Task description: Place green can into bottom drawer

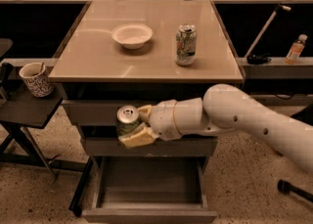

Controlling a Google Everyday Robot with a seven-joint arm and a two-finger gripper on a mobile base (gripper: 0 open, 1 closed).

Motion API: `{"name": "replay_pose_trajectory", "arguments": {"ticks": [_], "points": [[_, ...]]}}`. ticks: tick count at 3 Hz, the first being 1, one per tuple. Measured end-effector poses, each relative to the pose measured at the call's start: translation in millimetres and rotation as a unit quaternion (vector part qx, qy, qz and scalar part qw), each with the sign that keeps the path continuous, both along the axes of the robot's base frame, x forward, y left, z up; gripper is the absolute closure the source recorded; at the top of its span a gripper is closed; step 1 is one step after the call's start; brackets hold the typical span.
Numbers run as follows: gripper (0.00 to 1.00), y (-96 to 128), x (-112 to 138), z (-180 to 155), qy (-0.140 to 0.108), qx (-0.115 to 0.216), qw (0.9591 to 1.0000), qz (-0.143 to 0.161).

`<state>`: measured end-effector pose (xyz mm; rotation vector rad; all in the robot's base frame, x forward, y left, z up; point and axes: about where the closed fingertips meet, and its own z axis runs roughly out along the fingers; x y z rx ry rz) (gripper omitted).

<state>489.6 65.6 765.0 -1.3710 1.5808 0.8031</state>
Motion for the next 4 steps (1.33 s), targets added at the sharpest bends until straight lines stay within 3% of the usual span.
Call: {"name": "replay_pose_trajectory", "arguments": {"ticks": [1, 2, 3, 4], "points": [[1.0, -3, -4, -25, 0.03, -0.017, 0.9994, -0.001], [1.0, -1, -6, -35, 0.021, -0.024, 0.9994, -0.01], [1.0, -1, -29, -102, 0.024, -0.028, 0.9991, -0.019], [1.0, 1, -67, -219, 0.049, -0.054, 0.9971, -0.018]]}}
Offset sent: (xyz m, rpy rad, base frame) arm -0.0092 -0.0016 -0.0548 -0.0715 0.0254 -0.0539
